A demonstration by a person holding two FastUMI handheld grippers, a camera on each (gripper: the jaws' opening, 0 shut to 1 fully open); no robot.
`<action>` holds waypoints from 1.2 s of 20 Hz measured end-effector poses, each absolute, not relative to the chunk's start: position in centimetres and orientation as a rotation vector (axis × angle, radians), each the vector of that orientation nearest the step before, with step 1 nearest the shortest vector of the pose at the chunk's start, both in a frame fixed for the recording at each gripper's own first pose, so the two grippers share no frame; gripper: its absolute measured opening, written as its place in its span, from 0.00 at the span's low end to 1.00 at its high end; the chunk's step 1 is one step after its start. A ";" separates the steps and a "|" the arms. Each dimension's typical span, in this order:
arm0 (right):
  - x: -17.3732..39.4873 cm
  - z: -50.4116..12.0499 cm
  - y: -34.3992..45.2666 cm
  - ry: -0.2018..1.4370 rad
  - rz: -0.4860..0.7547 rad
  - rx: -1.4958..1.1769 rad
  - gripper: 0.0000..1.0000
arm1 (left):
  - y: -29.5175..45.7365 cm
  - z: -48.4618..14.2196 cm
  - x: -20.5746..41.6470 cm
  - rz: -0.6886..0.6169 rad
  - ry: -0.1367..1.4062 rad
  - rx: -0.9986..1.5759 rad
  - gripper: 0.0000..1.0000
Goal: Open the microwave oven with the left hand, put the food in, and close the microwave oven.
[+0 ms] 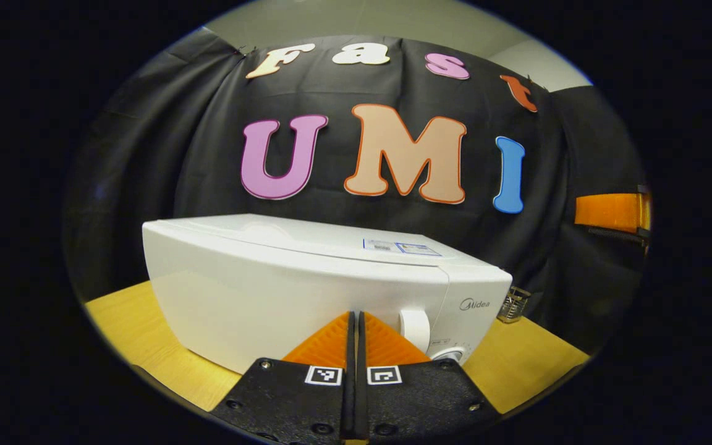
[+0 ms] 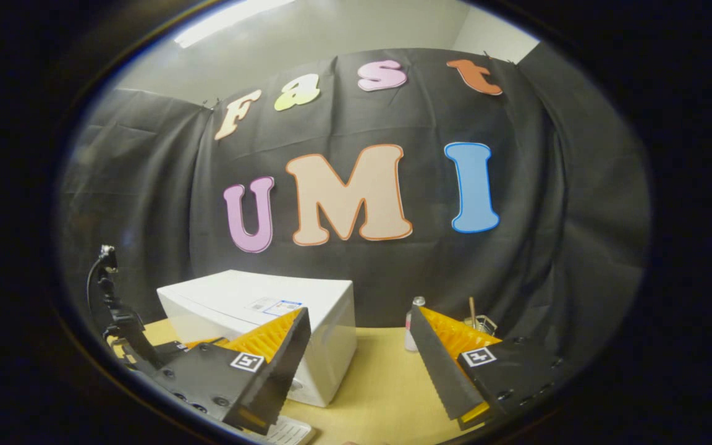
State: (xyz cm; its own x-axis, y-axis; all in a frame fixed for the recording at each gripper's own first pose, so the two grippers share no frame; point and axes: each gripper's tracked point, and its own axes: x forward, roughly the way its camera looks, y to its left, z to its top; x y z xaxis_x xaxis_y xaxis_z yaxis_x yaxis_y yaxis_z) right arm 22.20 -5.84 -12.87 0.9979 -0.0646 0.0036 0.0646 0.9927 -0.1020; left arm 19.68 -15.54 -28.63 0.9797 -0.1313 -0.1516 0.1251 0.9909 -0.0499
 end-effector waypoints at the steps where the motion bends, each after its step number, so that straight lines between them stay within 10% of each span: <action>1: 22.2 -12.8 -5.9 -0.001 -0.067 -0.102 0.99 | -15.6 -28.8 19.8 -0.126 0.159 -0.019 0.01; 15: 20.6 -11.6 -6.3 -0.037 -0.086 -0.100 0.91 | -14.5 -16.9 17.7 -0.149 -0.005 -0.023 0.10; 17: 20.5 -11.4 -6.9 -0.043 -0.104 -0.101 0.91 | -13.7 -15.5 17.4 -0.144 -0.029 -0.042 0.26; 20: 20.3 -11.1 -7.7 -0.048 -0.136 -0.090 0.91 | -13.2 -14.1 17.1 -0.152 -0.076 -0.047 0.84; 24: 20.2 -11.1 -8.2 -0.052 -0.172 -0.090 0.91 | -13.3 -14.0 18.0 -0.175 -0.085 -0.038 0.94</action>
